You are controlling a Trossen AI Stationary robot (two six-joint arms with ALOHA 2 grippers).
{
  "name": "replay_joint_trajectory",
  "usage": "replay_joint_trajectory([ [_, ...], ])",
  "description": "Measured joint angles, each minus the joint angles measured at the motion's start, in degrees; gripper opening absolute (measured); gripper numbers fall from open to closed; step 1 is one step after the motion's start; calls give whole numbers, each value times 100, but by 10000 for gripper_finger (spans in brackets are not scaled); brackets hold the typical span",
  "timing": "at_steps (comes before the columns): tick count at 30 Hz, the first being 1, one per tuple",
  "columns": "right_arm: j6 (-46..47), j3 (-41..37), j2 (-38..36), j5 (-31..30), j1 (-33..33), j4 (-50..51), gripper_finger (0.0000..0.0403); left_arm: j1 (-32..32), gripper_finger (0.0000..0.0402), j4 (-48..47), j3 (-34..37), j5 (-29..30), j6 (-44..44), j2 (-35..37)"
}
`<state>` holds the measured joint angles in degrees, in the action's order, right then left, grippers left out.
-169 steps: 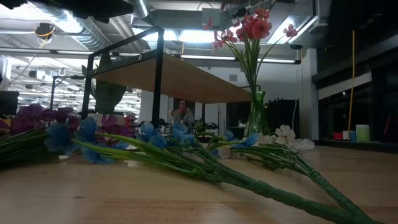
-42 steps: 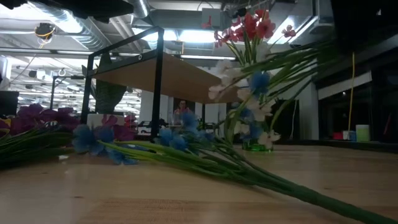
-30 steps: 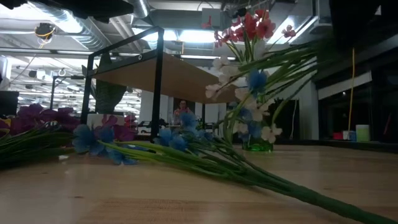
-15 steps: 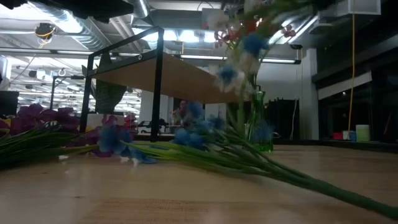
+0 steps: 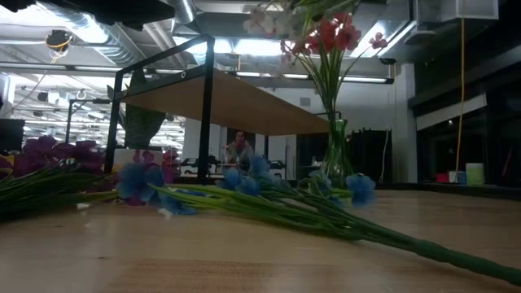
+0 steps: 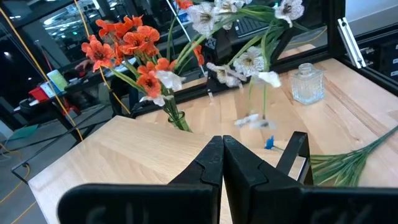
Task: Pick and place flowers into a vace then onto a shelf
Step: Put the white flowers into the green vase
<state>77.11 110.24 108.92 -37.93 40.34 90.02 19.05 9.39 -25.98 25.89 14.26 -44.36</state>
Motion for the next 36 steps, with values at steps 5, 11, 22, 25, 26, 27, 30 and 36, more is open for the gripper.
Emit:
replay_joint_trajectory([
  [5, -358, 0, -41, -354, 87, -1, 3, 0, 4, -9, 0, 0, 0, 0],
  [11, -361, -254, -135, -665, 356, -9, 3, 0, 4, -20, 0, 0, 0, 0],
  [22, 202, -2308, -1298, -1551, 940, -1142, 1, -2, 4, -17, 0, 0, 0, 0],
  [25, 203, -3031, -1779, -1898, 1109, -1716, 1, -2, 4, -18, 0, 0, 0, 0],
  [26, 135, -3275, -1946, -2047, 1161, -1970, 1, -2, 4, -16, -1, 0, 0, 1],
  [27, -19, -3499, -2110, -2229, 1207, -2242, 1, -2, 4, -16, -1, 0, 0, 2],
  [30, -604, -4117, -2582, -2732, 1325, -2999, 0, -2, 4, -13, 0, 1, 0, 0],
  [36, -1401, -5140, -3349, -3366, 1329, -3940, 0, -2, 4, -14, 0, 0, 0, 1],
])
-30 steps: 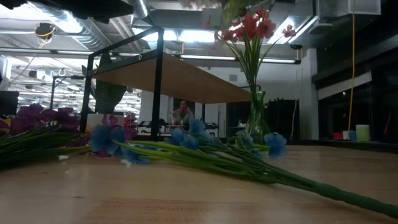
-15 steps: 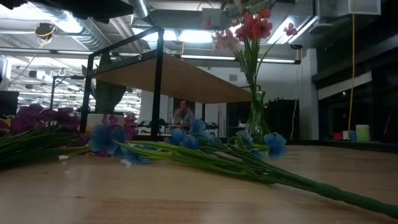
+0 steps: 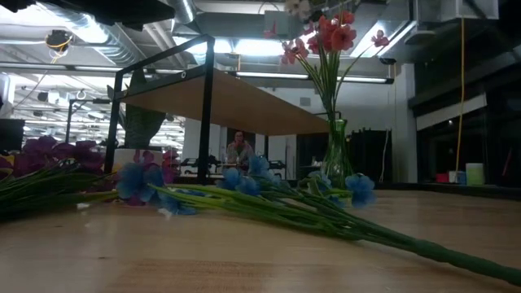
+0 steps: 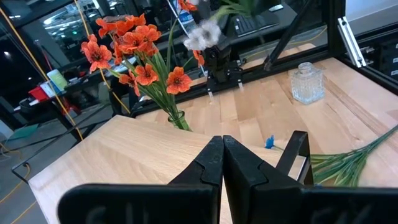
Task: Pick and place flowers into a vace then onto a shelf
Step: Put the white flowers into the green vase
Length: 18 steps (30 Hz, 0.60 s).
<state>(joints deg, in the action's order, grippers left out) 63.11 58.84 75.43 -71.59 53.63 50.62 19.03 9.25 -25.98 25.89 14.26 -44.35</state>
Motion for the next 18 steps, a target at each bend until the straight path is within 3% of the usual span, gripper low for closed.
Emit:
replay_joint_trajectory([
  [6, -292, -696, -711, -767, 6, -180, 0, 0, 4, -1, -2, 0, 0, 1],
  [11, -383, -1075, -1163, -935, 17, -322, 0, 0, 4, -1, 0, 2, 0, -1],
  [14, -813, -1085, -1391, -582, 20, -505, 0, 0, 4, -1, 0, 2, 0, -1],
  [18, -2333, -1083, -1776, 457, 19, -1611, 0, 0, 4, -1, 0, 2, 0, -1],
])
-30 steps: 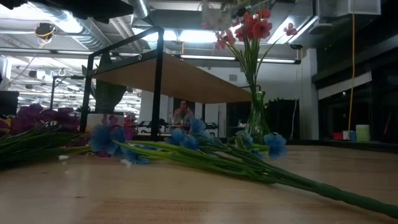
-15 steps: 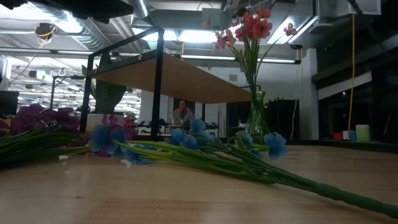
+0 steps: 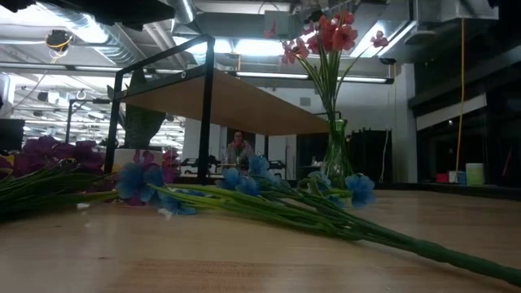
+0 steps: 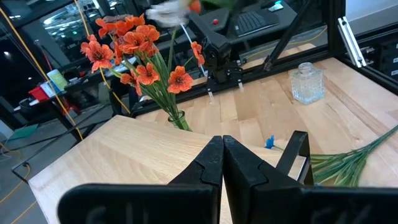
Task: Pick and place flowers into a vace then onto a shelf
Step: Put the white flowers into the green vase
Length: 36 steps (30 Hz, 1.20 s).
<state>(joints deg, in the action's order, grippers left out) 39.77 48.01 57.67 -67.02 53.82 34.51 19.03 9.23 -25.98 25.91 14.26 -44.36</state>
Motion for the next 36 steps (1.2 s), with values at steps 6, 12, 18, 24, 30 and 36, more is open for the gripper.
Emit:
replay_joint_trajectory([
  [6, -2102, 4, -574, 799, -85, -1232, 0, 0, 4, 0, -1, 0, 0, 0],
  [12, -3937, -741, -1052, 625, -318, -3035, 0, 0, 4, 0, 0, 0, 0, 1],
  [18, -6240, -2369, -1720, 1682, -927, -6509, 0, 0, 4, 0, -2, 0, 0, 2],
  [24, -7480, -3824, -2082, 2694, -1446, -9143, 0, 0, 4, 0, 0, 0, 0, 2],
  [30, -7505, -4752, -2070, 3745, -2144, -10603, 0, 0, 4, -1, -1, 2, 0, 1],
  [36, -7143, -4699, -1976, 4168, -2847, -10583, 0, 0, 4, 0, 0, 2, 0, 2],
])
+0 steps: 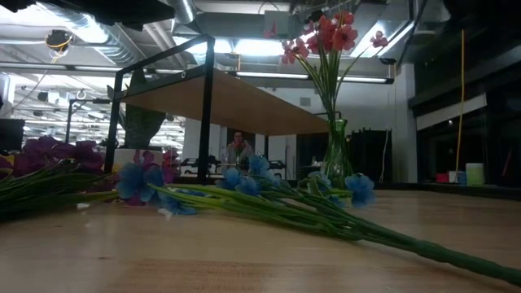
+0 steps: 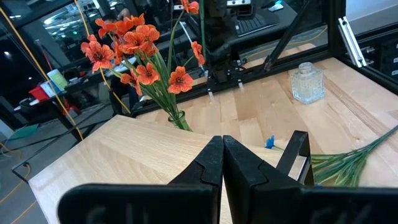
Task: Pick and place flowers into a vace then onto a shelf
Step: Put the white flowers into the green vase
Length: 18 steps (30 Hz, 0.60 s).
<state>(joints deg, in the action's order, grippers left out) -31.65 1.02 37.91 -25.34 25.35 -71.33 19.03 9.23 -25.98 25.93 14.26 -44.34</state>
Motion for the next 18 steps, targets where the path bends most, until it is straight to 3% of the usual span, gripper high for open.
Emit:
replay_joint_trajectory([
  [4, 320, 0, 122, 55, -423, 41, 0, 0, 4, 0, 0, 0, 0, -1],
  [18, 1510, 272, 859, 1102, -2019, 106, 0, 0, 4, 22, -1, 5, 289, -2],
])
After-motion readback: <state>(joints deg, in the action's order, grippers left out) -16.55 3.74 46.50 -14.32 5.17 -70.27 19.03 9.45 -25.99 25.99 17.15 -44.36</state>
